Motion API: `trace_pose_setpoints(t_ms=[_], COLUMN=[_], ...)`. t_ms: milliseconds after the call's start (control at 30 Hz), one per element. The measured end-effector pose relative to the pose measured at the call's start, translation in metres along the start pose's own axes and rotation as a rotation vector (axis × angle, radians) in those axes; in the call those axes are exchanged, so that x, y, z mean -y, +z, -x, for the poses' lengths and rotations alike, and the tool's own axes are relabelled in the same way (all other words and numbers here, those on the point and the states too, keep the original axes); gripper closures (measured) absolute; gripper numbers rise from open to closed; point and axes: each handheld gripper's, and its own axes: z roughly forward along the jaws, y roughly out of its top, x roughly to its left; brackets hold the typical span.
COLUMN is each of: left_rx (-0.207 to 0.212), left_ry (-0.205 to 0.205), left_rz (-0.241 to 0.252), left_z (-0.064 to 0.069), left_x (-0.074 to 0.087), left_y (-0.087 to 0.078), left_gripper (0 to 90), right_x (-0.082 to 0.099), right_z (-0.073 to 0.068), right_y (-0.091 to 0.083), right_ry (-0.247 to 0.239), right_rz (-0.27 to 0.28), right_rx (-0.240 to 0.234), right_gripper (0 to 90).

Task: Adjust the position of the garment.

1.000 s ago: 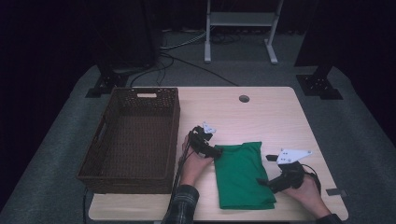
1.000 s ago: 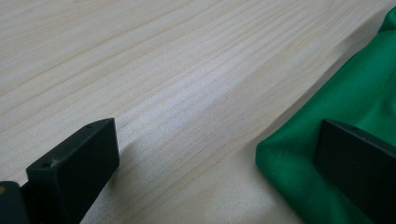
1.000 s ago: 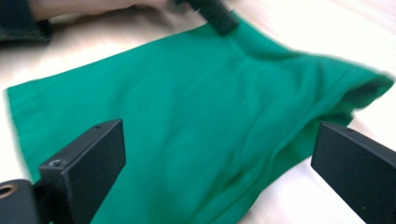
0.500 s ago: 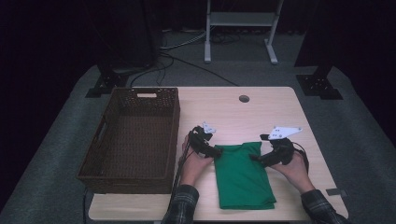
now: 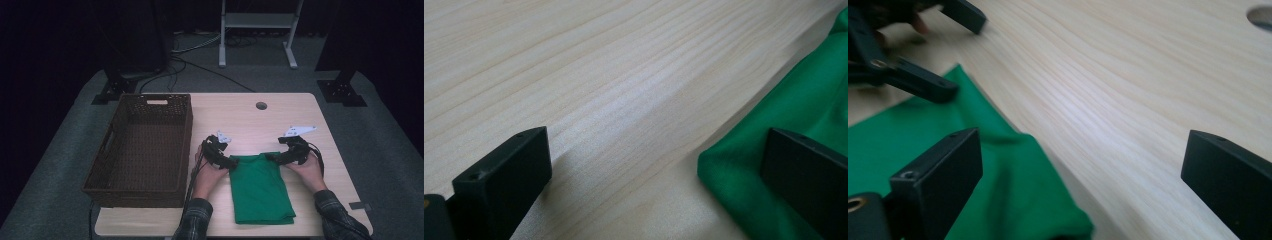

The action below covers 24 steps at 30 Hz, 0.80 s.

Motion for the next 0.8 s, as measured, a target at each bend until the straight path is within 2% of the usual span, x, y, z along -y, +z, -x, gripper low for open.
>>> trace_pose_setpoints(t_ms=[200,367,633,800], left_rx=[0.002,0.001,-0.011,-0.013], left_ry=[-0.002,-0.002,-0.013,-0.015], left_rz=[0.001,0.001,0.0,0.001], left_z=[0.0,0.0,0.001,-0.007], left_x=[0.0,0.0,0.0,-0.005], left_y=[0.0,0.0,0.0,0.005], left_gripper=[0.0,0.0,0.0,0.0], right_x=[0.016,0.023,0.023,0.019], right_z=[0.014,0.015,0.014,0.017], right_y=[0.008,0.013,0.015,0.019], right_ry=[0.034,0.015,0.007,0.009], right_rz=[-0.05,-0.066,-0.077,-0.077], right_rx=[0.023,0.033,0.05,0.057], right_gripper=[2.5,2.5,2.5,2.4])
